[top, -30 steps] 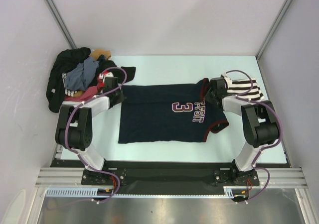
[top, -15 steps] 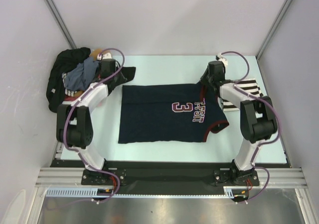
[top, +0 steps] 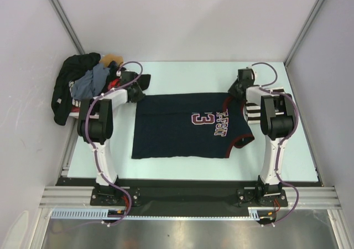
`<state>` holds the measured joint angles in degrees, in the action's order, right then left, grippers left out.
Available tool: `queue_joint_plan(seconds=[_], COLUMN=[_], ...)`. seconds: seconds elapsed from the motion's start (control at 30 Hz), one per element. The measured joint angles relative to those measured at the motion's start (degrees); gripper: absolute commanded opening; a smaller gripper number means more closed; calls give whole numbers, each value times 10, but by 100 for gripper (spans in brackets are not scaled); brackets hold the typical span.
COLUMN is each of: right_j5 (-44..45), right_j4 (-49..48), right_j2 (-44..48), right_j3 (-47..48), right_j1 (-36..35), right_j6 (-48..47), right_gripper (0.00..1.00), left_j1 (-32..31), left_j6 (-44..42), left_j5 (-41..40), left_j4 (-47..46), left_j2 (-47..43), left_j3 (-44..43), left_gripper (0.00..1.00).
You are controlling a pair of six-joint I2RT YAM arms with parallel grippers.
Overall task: Fold and stack the tank tops
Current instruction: Fold the tank top
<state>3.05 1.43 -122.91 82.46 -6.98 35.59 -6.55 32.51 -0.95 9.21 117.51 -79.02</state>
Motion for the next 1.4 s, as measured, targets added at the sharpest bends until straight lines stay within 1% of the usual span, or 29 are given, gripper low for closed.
queue_joint_plan(seconds=[0.1, 0.2, 0.23, 0.3, 0.33, 0.37, 0.4, 0.43, 0.47, 0.5, 0.57, 0.6, 0.63, 0.7, 0.87, 0.97, 1.1, 1.23, 1.27, 1.3, 1.33, 1.4], right_j5=[11, 20, 21, 20, 19, 18, 17, 16, 12, 10, 12, 14, 17, 24, 49, 66, 93, 107, 108, 107, 104, 97], right_j4=[10, 17, 18, 18, 18, 18, 18, 17, 18, 19, 27, 30, 29, 33, 30, 49, 133, 222, 241, 256, 274, 300], right_j2=[-3, -10, -12, -12, -12, -12, -12, -9, -4, 4, 28, 48, 74, 135, 346, 435, 502, 561, 578, 597, 617, 638], right_j3=[15, 30, 33, 33, 33, 33, 33, 33, 30, 26, 15, 5, -12, -52, -218, -296, -356, -406, -421, -438, -457, -482], right_j1=[14, 16, 16, 16, 16, 15, 14, 12, 9, 8, 1, -4, -10, -25, -77, -103, -123, -142, -146, -150, -154, -163], right_j6=[-1, -2, -2, -2, -3, -3, -5, -7, -10, -16, -23, -28, -31, -31, -7, 15, 49, 93, 108, 126, 145, 179], right_gripper=[0, 0, 0, 3, 8, 22, 27, 34, 36, 38, 43, 48, 55, 56, 55, 51, 49, 50, 50, 50, 50, 50], left_j1=[18, 32, 34, 34, 33, 32, 31, 29, 26, 23, 13, 7, 1, -9, -16, -14, -14, -14, -15, -16, -23, -41], left_j6=[11, 15, 14, 8, 3, -3, -8, -14, -20, -27, -38, -43, -50, -53, -49, -22, 16, 57, 67, 81, 98, 134], left_j5=[2, 1, 2, 1, 1, 0, -2, -5, -10, -19, -41, -50, -61, -76, -92, -95, -87, -71, -70, -71, -78, -91], left_j4=[-1, -2, -7, -11, -11, -11, -10, -8, -6, -4, 1, 2, 2, 4, 5, 27, 70, 125, 139, 156, 176, 211], left_j2=[8, 9, 9, 9, 8, 6, 2, -4, -13, -27, -67, -92, -124, -195, -378, -471, -569, -691, -715, -740, -760, -781], left_j3=[1, 1, 1, 1, 0, -1, -1, -1, -1, 0, 12, 22, 36, 68, 198, 286, 388, 477, 488, 499, 505, 506], left_gripper=[8, 10, 16, 25, 37, 44, 55, 60, 63, 69, 76, 92, 99, 100, 100, 99, 97, 94, 92, 85, 83, 82])
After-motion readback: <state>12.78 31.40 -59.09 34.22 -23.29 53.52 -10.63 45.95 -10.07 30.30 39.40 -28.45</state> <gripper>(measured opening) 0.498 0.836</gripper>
